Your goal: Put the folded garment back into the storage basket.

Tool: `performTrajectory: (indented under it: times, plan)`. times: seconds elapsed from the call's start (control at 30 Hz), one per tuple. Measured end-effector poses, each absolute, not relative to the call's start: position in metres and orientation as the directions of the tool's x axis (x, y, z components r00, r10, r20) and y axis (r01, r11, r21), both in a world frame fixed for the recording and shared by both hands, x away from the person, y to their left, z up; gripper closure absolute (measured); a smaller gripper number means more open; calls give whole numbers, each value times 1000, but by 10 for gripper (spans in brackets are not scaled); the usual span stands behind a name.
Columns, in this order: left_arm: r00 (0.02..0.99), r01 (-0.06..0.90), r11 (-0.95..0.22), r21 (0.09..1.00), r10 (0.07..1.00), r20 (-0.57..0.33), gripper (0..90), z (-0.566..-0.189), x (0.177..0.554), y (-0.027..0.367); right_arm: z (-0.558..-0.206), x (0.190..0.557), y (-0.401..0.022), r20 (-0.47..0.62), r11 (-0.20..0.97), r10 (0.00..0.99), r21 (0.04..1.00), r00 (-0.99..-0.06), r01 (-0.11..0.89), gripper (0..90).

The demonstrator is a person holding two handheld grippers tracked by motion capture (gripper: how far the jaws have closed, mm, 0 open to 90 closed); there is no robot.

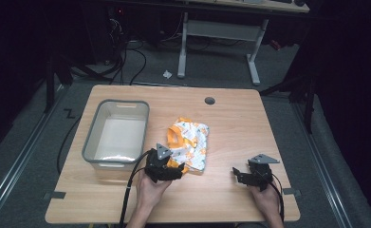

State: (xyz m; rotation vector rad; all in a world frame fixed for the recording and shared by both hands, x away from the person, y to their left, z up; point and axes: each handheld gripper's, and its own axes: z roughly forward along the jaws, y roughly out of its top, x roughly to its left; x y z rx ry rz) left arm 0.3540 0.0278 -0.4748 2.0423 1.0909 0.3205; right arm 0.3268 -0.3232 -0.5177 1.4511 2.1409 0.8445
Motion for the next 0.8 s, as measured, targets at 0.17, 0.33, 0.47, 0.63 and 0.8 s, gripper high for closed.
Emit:
performTrajectory:
  times: [0.17,0.33,0.47,0.63,0.8]
  plan:
    - [582,592,-345,728,809,-90,191,-467,365,22,-518,327,-323,-5,272,930,685,-369,676,242]
    - [573,599,-340,725,815,-91,194,-460,376,20,-518,327,-323,-5,272,929,685,-369,676,242]
    - [567,615,-344,709,819,-94,193,-458,387,17,-518,327,-323,-5,271,930,685,-368,676,243]
    - [550,630,-344,696,830,-87,193,-458,402,12,-518,327,-323,-5,271,930,685,-368,676,242]
    - [538,648,-337,684,837,-98,187,-465,418,4,-518,327,-323,-6,272,930,685,-368,676,243]
